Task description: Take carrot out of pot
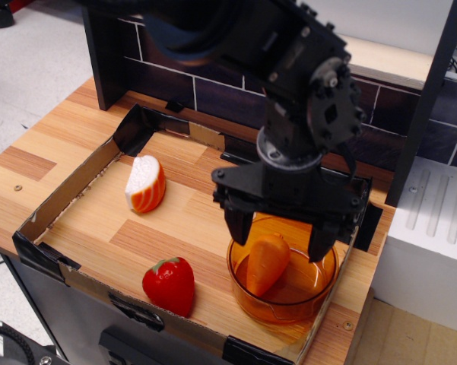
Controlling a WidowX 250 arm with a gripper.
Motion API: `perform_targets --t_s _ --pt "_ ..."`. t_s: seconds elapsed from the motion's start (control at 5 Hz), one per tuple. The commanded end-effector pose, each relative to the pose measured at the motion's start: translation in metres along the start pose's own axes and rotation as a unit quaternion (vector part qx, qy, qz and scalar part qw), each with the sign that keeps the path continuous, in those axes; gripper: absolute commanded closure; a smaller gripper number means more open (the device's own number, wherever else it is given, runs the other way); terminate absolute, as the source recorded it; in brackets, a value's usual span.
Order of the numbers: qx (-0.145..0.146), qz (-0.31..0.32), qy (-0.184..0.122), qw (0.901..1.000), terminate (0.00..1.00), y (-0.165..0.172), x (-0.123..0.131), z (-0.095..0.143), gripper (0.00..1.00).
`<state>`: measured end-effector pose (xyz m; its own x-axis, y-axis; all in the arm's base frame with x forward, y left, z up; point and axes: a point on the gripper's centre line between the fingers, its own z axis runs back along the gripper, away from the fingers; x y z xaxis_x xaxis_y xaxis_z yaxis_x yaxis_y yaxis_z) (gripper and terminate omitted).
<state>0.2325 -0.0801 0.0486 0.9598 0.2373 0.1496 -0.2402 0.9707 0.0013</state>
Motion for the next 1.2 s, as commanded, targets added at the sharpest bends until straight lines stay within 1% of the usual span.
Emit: perform_targets --t_s 0.0,0.6,1.0 --pt "-0.001 0.012 0.012 0.9999 0.0 -0.004 -0.003 -0.008 0.0" --pt "0.013 0.017 0.021 0.9995 0.0 -0.003 -0.005 -0.028 0.0" --pt "0.024 0.015 0.031 0.9991 0.0 -0.006 -0.008 -0.036 0.0"
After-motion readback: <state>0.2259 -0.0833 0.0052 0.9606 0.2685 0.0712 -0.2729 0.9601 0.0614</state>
